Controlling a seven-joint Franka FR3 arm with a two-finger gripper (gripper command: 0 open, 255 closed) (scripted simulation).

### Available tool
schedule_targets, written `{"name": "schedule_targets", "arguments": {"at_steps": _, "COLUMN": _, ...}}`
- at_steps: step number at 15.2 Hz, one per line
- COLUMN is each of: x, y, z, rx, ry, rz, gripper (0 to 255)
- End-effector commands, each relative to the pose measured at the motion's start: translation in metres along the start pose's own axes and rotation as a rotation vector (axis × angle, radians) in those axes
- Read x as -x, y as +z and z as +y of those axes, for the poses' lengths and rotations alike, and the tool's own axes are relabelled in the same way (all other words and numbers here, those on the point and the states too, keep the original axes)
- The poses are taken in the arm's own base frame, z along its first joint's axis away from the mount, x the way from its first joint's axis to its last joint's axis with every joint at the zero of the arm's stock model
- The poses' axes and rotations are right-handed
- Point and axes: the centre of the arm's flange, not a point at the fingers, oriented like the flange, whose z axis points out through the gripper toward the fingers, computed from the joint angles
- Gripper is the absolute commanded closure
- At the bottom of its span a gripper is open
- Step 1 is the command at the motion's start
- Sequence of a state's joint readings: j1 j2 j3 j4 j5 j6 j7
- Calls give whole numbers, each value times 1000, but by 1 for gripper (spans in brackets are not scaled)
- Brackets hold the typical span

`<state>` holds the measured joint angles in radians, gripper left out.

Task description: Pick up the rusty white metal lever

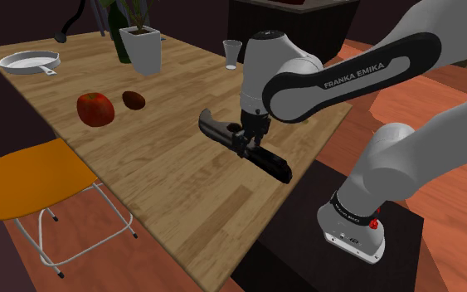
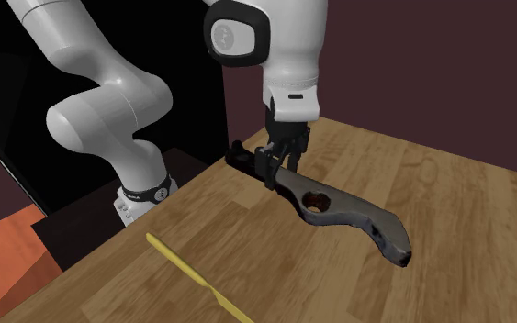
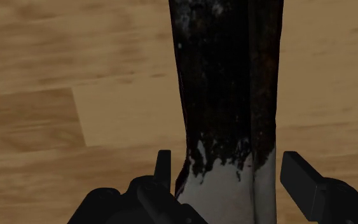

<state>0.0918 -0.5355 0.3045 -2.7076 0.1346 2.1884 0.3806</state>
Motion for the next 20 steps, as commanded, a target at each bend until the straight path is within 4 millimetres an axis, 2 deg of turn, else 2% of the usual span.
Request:
{"name": "schedule_targets", "arguments": {"at_steps": 1, "x": 0, "y": 1, "z": 0, "rx": 1, "ry": 0, "rz": -1, "gripper": 255}}
{"name": "schedule_targets", "arguments": {"at_steps": 3, "x": 0, "y": 1, "z": 0, "rx": 1, "ry": 0, "rz": -1, "gripper": 255}}
{"name": "schedule_targets", "arguments": {"at_steps": 18, "x": -2, "y": -78, "z": 3, "rx": 1, "ry": 0, "rz": -1, "gripper": 255}}
{"name": "schedule_targets", "arguments": {"at_steps": 20, "x": -2, "y": -79, "z": 3, "rx": 1, "ry": 0, "rz": -1, "gripper": 255}}
